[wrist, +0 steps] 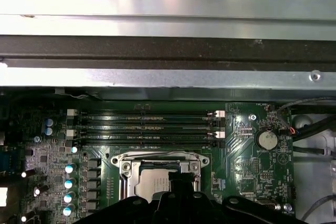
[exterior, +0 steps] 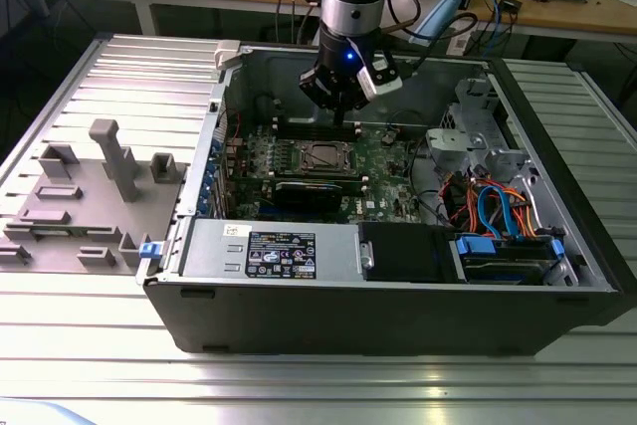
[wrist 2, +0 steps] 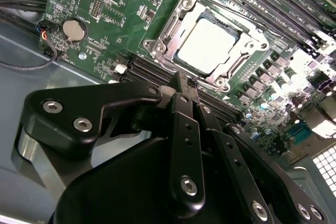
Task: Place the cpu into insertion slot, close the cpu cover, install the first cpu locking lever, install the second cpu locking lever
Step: 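Install the second cpu locking lever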
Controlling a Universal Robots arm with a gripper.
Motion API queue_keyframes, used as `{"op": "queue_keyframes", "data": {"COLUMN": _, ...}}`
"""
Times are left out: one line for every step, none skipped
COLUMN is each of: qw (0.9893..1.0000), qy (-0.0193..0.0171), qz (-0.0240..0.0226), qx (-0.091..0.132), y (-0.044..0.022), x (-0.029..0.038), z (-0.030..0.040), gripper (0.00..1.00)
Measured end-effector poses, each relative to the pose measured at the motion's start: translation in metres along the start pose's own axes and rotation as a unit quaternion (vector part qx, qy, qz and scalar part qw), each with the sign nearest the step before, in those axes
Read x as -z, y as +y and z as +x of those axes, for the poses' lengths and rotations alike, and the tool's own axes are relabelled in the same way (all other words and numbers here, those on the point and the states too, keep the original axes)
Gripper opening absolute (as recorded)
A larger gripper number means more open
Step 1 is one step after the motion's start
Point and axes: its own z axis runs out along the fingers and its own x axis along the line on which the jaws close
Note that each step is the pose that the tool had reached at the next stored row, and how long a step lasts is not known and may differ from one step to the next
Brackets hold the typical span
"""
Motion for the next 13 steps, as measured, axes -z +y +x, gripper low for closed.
{"op": "queue_keyframes", "data": {"qw": 1.0, "qy": 0.0, "qz": 0.0, "qx": 0.0, "y": -0.0001, "x": 0.0, "z": 0.0, "gripper": 0.11}}
{"op": "queue_keyframes", "data": {"qw": 1.0, "qy": 0.0, "qz": 0.0, "qx": 0.0, "y": -0.0001, "x": 0.0, "z": 0.0, "gripper": 0.11}}
{"op": "queue_keyframes", "data": {"qw": 1.0, "qy": 0.0, "qz": 0.0, "qx": 0.0, "y": -0.0007, "x": 0.0001, "z": 0.0, "gripper": 0.11}}
{"op": "queue_keyframes", "data": {"qw": 1.0, "qy": 0.0, "qz": 0.0, "qx": 0.0, "y": -0.0012, "x": 0.0001, "z": 0.0, "gripper": 0.11}}
{"op": "queue_keyframes", "data": {"qw": 1.0, "qy": 0.0, "qz": 0.0, "qx": 0.0, "y": -0.0012, "x": 0.0001, "z": 0.0, "gripper": 0.11}}
{"op": "queue_keyframes", "data": {"qw": 1.0, "qy": 0.0, "qz": 0.0, "qx": 0.0, "y": -0.0012, "x": 0.0001, "z": 0.0, "gripper": 0.11}}
{"op": "queue_keyframes", "data": {"qw": 1.0, "qy": 0.0, "qz": 0.0, "qx": 0.0, "y": -0.0013, "x": 0.0001, "z": 0.0, "gripper": 0.11}}
{"op": "queue_keyframes", "data": {"qw": 1.0, "qy": 0.0, "qz": 0.0, "qx": 0.0, "y": -0.0013, "x": 0.0001, "z": 0.0, "gripper": 0.11}}
{"op": "queue_keyframes", "data": {"qw": 1.0, "qy": 0.0, "qz": 0.0, "qx": 0.0, "y": -0.0014, "x": 0.0001, "z": 0.0, "gripper": 0.11}}
{"op": "queue_keyframes", "data": {"qw": 1.0, "qy": 0.0, "qz": 0.0, "qx": 0.0, "y": -0.0014, "x": 0.0001, "z": 0.0, "gripper": 0.11}}
{"op": "queue_keyframes", "data": {"qw": 1.0, "qy": 0.0, "qz": 0.0, "qx": 0.0, "y": -0.0015, "x": 0.0001, "z": 0.0, "gripper": 0.11}}
{"op": "queue_keyframes", "data": {"qw": 1.0, "qy": 0.0, "qz": 0.0, "qx": 0.0, "y": -0.0017, "x": 0.0002, "z": 0.0, "gripper": 0.11}}
{"op": "queue_keyframes", "data": {"qw": 1.0, "qy": 0.0, "qz": 0.0, "qx": 0.0, "y": -0.002, "x": 0.0002, "z": 0.0, "gripper": 0.11}}
